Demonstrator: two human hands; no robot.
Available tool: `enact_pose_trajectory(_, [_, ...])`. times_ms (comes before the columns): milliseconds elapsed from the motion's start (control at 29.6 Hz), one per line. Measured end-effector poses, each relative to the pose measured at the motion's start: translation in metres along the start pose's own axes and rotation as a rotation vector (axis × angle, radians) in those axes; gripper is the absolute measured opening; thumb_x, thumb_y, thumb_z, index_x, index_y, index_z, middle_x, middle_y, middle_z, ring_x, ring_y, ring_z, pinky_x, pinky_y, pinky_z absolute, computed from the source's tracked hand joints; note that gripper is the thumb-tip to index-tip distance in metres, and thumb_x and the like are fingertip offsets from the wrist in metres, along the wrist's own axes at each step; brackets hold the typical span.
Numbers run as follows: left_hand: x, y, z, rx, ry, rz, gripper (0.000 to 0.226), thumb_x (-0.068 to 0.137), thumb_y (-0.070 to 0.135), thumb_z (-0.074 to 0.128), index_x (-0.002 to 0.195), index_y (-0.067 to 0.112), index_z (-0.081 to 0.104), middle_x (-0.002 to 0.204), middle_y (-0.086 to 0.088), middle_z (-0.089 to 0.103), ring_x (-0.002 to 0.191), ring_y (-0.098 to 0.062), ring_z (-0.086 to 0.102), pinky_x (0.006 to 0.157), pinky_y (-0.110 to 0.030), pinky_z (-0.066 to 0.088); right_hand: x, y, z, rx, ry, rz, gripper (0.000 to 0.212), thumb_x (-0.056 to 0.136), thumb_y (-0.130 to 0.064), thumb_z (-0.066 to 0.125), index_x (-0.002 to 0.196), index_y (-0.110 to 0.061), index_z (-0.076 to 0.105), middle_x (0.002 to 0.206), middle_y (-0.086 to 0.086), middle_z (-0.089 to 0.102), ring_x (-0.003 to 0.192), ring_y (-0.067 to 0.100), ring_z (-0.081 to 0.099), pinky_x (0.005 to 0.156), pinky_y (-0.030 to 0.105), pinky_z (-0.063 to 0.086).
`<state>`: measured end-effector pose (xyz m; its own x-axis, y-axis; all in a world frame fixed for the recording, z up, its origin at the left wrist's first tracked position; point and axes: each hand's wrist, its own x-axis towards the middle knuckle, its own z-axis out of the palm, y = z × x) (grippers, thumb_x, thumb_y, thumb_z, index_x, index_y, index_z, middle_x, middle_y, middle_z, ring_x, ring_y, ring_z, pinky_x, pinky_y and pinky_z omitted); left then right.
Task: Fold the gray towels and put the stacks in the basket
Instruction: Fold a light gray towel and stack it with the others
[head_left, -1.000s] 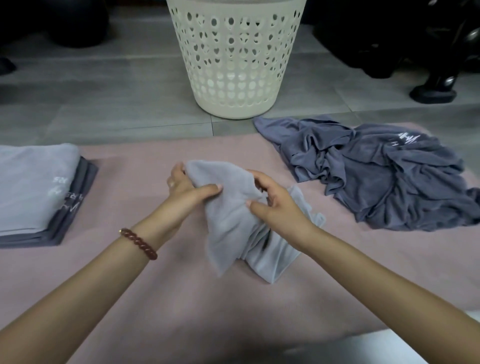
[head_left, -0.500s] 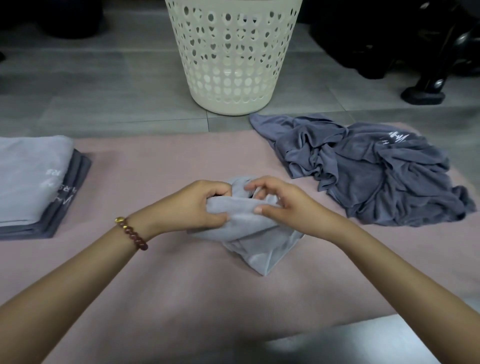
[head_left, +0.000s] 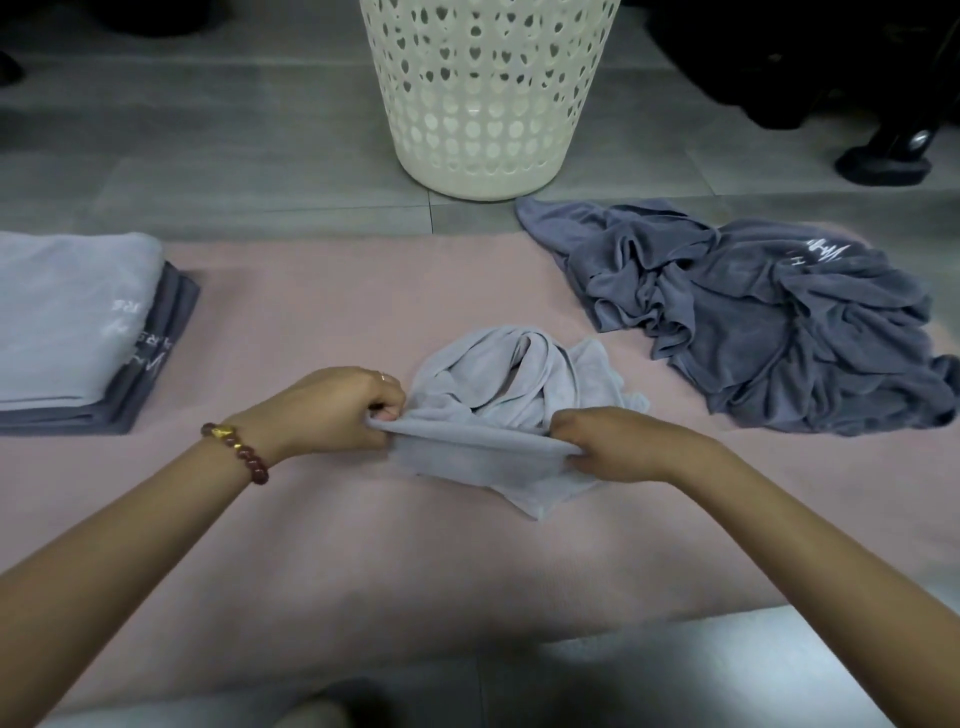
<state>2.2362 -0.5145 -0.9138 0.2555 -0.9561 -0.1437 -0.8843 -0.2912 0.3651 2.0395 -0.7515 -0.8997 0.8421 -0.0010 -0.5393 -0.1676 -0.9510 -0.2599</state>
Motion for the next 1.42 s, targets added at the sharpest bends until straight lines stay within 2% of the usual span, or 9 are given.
enact_pose_trajectory(135, [-0.008,0.011,0.015,0.107,0.145,0.087,0.018,0.064,0.027,0.050,0.070,0.029,0.032,0.073,0.014,0.040,0.063,-0.005,0.035,0.049,-0.017,0.023,0.001,-0.001,0.006,-0.226,-0.220,-0.003,0.052,0.085,0.003,0.045,0.131,-0.019,0.047,0.140,0.000,0.032,0.109,0.027,0.051,0.087,0.038,0.048])
enact_pose_trajectory(304, [-0.027,0.026,0.041,-0.037,-0.043,0.023,0.041,0.071,0.066,0.044,0.080,0.028,0.058,0.081,0.018,0.051,0.073,-0.004,0.050,0.060,-0.021,0.039,-0.014,-0.029,0.020,-0.097,-0.537,-0.047,0.081,0.090,-0.009,0.051,0.146,-0.048,0.008,0.156,0.004,-0.019,0.145,0.028,0.005,0.110,0.033,0.027])
enact_pose_trajectory(372, [-0.034,0.025,0.048,-0.117,-0.177,-0.047,0.054,0.073,0.073,0.038,0.079,0.025,0.062,0.084,0.014,0.052,0.075,-0.005,0.054,0.065,-0.024,0.043,-0.013,-0.031,0.027,-0.024,-0.537,-0.075,0.072,0.093,-0.010,0.045,0.147,-0.044,0.012,0.158,0.002,-0.007,0.146,0.022,0.000,0.112,0.029,0.017])
enact_pose_trajectory(541, [-0.043,0.018,0.084,-0.356,-0.066,-0.267,0.062,0.066,0.065,0.063,0.116,0.029,0.052,0.114,0.014,0.039,0.101,-0.004,0.050,0.089,-0.024,0.044,-0.007,-0.021,0.041,0.260,-0.077,-0.075,0.059,0.093,-0.009,0.048,0.145,-0.030,0.030,0.133,0.001,0.045,0.115,0.015,0.048,0.090,0.017,0.036])
enact_pose_trajectory(676, [-0.043,0.035,0.102,-0.419,0.023,-0.414,0.085,0.061,0.051,0.080,0.128,0.023,0.036,0.118,0.008,0.037,0.099,-0.011,0.049,0.085,-0.030,0.046,0.003,-0.021,0.048,0.254,0.357,0.004,0.063,0.084,-0.020,0.067,0.139,-0.025,0.038,0.128,0.003,0.039,0.086,0.013,0.051,0.078,0.027,0.044])
enact_pose_trajectory(913, [-0.030,0.028,0.106,-0.579,0.288,-0.582,0.033,0.080,-0.007,0.043,0.107,0.010,0.053,0.089,-0.010,0.066,0.075,-0.024,0.059,0.069,-0.035,0.049,0.011,-0.014,0.051,0.399,0.141,0.098,0.011,0.084,-0.018,0.060,0.095,-0.015,0.063,0.087,0.001,0.064,0.080,0.015,0.058,0.069,0.030,0.044])
enact_pose_trajectory(1048, [-0.026,0.021,0.078,-1.015,0.652,-0.794,0.034,0.084,-0.012,0.035,0.073,0.013,0.053,0.066,0.001,0.062,0.063,-0.012,0.055,0.047,-0.012,0.042,0.000,-0.015,0.042,0.369,-0.263,0.066,0.010,0.086,-0.014,0.057,0.095,-0.017,0.053,0.077,-0.007,0.053,0.066,0.007,0.051,0.057,0.019,0.038])
enact_pose_trajectory(1251, [-0.043,0.002,0.042,-1.098,0.788,-0.740,0.018,0.085,0.011,0.047,0.076,0.025,0.054,0.077,0.002,0.055,0.072,-0.013,0.049,0.058,-0.024,0.038,-0.016,-0.016,0.040,0.356,0.003,-0.006,0.072,0.087,0.001,0.043,0.139,-0.043,0.020,0.076,0.001,0.060,0.051,0.013,0.054,0.056,0.027,0.045])
enact_pose_trajectory(1420, [-0.032,0.005,-0.013,-1.231,0.784,-0.499,0.031,0.092,-0.002,0.040,0.091,0.026,0.052,0.069,0.007,0.061,0.057,-0.006,0.052,0.046,-0.015,0.040,-0.022,-0.021,0.001,0.851,0.390,-0.132,0.063,0.083,0.020,0.030,0.098,-0.027,0.068,0.109,-0.015,0.066,0.098,0.003,0.063,0.089,0.021,0.049])
